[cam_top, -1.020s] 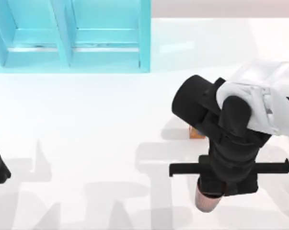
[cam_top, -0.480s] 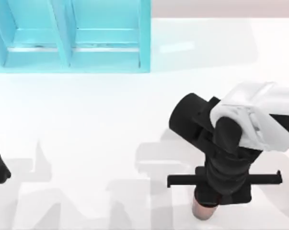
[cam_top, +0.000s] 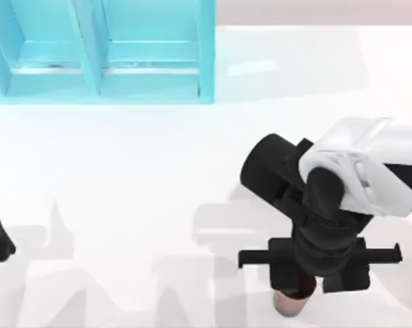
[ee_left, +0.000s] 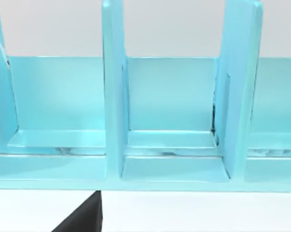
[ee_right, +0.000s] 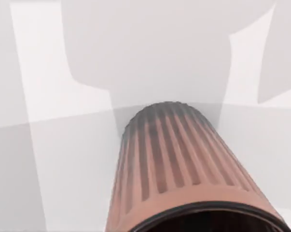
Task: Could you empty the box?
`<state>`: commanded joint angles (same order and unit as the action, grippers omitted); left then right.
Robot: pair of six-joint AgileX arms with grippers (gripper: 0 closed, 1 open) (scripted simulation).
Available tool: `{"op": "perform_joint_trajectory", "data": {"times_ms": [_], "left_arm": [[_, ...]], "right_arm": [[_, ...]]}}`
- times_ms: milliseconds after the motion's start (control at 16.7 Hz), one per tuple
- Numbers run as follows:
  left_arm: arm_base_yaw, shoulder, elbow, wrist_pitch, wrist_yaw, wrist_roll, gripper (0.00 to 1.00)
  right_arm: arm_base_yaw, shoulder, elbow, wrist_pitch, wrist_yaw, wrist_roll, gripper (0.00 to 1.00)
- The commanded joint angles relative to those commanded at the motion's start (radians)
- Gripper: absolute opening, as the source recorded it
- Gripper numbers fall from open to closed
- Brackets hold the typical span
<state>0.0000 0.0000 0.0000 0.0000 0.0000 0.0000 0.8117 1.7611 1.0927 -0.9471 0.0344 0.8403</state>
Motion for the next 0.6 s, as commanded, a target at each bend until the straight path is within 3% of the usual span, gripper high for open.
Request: {"op": "perform_joint_trajectory", "data": {"times_ms": [240, 600], "left_arm": [[0.000, 0.000, 0.000, 0.000, 0.000, 0.000, 1.00], [0.000, 0.000, 0.000, 0.000, 0.000, 0.000, 1.00]], "right_arm": [[0.000, 0.000, 0.000, 0.000, 0.000, 0.000, 0.98], [0.000, 0.000, 0.000, 0.000, 0.000, 0.000, 1.00]]}}
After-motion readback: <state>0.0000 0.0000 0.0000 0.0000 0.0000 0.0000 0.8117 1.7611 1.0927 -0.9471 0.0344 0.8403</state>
